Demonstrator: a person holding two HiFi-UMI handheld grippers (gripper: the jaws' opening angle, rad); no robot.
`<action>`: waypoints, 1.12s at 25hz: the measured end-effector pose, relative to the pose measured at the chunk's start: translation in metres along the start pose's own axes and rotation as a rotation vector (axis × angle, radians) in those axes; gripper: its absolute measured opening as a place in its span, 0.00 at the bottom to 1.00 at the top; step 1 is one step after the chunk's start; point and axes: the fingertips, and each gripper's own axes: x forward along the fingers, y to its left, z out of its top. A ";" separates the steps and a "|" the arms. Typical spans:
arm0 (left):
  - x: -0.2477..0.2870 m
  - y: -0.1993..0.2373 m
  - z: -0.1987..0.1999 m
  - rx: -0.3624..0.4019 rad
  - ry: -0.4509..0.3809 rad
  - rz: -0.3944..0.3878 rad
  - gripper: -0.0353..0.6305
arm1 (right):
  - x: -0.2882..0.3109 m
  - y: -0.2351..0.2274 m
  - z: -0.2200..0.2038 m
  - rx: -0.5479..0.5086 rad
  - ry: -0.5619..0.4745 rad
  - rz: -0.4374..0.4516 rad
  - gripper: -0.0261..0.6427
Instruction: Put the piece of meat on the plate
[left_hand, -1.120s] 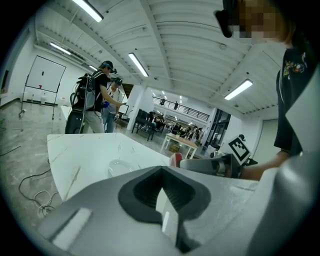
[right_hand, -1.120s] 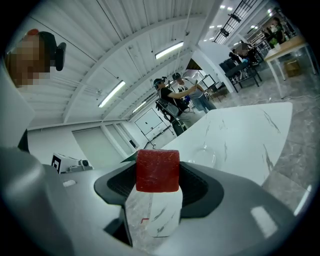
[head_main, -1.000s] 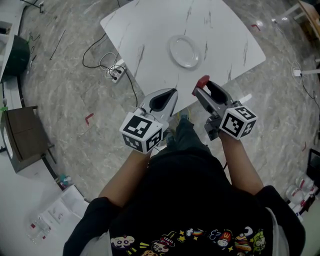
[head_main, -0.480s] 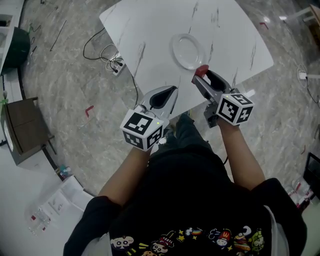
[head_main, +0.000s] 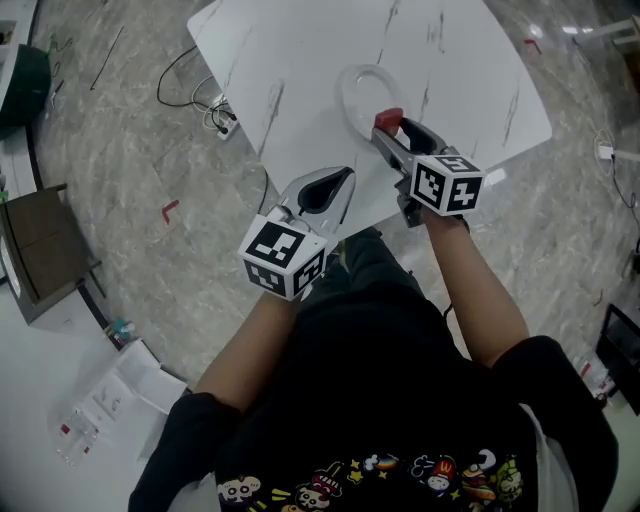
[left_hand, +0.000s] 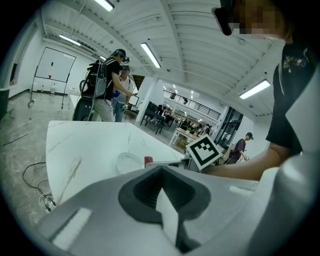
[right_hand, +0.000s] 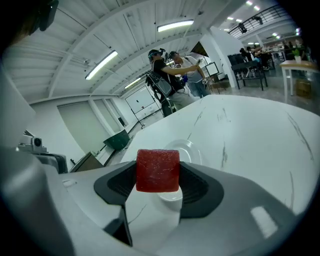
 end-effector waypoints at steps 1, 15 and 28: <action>0.001 0.001 -0.001 -0.005 0.001 0.002 0.05 | 0.005 -0.003 -0.001 -0.009 0.008 -0.007 0.47; 0.000 0.027 -0.002 -0.055 0.001 0.046 0.05 | 0.063 -0.021 0.004 -0.223 0.140 -0.152 0.47; -0.017 0.019 0.003 -0.046 -0.015 0.090 0.05 | 0.075 -0.021 0.003 -0.447 0.264 -0.308 0.47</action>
